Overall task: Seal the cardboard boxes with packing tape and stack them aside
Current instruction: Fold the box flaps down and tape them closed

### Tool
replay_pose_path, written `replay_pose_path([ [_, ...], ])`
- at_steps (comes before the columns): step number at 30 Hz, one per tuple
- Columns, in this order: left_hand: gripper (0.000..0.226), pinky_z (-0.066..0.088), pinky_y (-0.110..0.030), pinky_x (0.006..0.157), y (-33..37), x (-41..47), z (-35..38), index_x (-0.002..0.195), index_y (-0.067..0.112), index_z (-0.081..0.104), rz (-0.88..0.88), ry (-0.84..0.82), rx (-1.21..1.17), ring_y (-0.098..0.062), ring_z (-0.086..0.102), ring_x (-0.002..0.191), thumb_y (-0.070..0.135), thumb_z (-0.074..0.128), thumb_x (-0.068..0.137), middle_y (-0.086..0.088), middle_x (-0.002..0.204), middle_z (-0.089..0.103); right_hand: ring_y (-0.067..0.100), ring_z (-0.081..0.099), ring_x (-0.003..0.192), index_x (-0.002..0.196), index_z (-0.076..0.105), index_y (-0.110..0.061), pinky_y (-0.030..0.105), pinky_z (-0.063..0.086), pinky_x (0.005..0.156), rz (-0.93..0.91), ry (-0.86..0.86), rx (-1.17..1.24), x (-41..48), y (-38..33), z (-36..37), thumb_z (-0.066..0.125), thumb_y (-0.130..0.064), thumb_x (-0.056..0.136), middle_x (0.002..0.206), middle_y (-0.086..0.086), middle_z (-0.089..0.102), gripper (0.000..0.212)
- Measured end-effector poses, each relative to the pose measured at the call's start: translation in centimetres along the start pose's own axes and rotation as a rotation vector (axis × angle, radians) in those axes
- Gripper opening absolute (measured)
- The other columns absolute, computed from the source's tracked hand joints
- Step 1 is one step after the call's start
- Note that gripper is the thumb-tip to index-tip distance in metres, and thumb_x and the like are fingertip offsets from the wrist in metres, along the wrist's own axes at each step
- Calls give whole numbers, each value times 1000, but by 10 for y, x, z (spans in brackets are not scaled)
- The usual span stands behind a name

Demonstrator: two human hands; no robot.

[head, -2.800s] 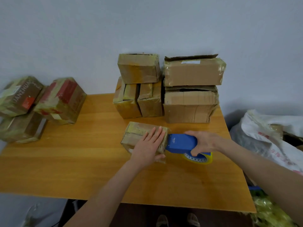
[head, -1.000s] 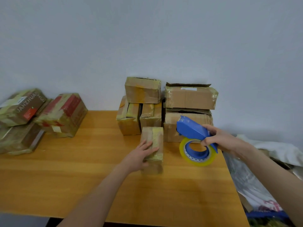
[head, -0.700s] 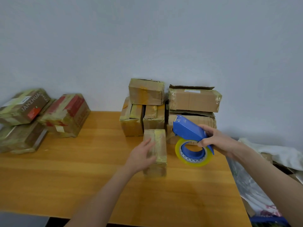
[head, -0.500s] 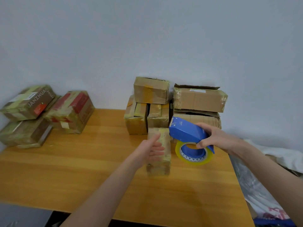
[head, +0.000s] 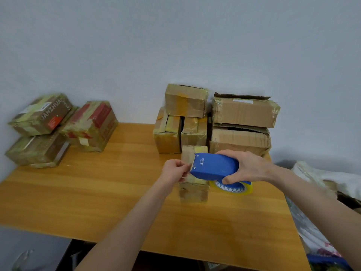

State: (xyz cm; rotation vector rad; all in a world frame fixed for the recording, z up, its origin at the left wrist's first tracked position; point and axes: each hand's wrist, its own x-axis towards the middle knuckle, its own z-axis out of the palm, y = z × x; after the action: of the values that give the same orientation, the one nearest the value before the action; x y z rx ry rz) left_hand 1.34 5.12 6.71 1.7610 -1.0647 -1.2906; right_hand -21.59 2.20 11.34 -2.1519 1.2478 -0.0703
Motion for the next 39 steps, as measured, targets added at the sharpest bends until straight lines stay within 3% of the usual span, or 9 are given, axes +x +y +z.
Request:
replay_pose_path([
  [5, 15, 47, -20, 54, -8, -4, -13, 83, 7, 65, 8, -24, 4, -10, 54, 65, 19, 62, 93, -2, 73, 64, 9, 57, 100, 126, 39, -51, 39, 53, 87, -28, -24, 2, -1, 2, 2, 60, -64, 53, 112, -18, 56, 76],
  [8, 17, 47, -21, 54, -19, -2, -36, 80, 7, 65, -2, 39, -10, -11, 54, 66, 20, 64, 91, -2, 70, 60, 7, 57, 99, 120, 41, -54, 33, 52, 86, -14, -32, 32, -11, 11, -2, 61, -60, 54, 111, -18, 57, 70],
  [14, 20, 49, -22, 54, -43, 2, -57, 77, 7, 63, -46, 97, 31, -13, 53, 64, 20, 64, 92, -3, 70, 57, 4, 56, 98, 118, 44, -46, 17, 46, 78, 41, -61, 51, -29, 34, -5, 77, -34, 68, 110, -17, 57, 60],
  [18, 20, 50, -24, 56, -49, 5, -46, 77, 7, 62, -43, 97, 57, -13, 53, 65, 20, 63, 92, -4, 70, 57, 1, 55, 95, 120, 39, -42, 17, 46, 77, 81, -65, 19, -27, 43, 4, 78, -22, 77, 105, -19, 53, 62],
  [28, 20, 47, -23, 56, -58, 15, -34, 78, 7, 59, -23, 144, 140, -13, 50, 65, 18, 60, 94, -2, 69, 57, 10, 56, 96, 135, 37, -37, 29, 50, 85, 147, -34, -69, -21, 56, 24, 76, -33, 76, 109, -12, 56, 71],
  [34, 25, 47, -24, 54, -69, 22, -25, 74, 10, 60, -28, 163, 245, -15, 52, 65, 23, 58, 95, -1, 71, 59, 13, 57, 94, 131, 33, -46, 37, 53, 82, 183, -77, -84, -11, 63, 41, 73, -41, 70, 110, -10, 57, 73],
  [39, 24, 53, -27, 59, -76, 28, -17, 89, 9, 63, -49, 136, 307, -12, 53, 66, 31, 55, 96, -3, 82, 65, 13, 55, 92, 139, 31, -39, 26, 47, 72, 219, -111, -31, -4, 64, 52, 73, -33, 76, 107, -7, 55, 77],
])
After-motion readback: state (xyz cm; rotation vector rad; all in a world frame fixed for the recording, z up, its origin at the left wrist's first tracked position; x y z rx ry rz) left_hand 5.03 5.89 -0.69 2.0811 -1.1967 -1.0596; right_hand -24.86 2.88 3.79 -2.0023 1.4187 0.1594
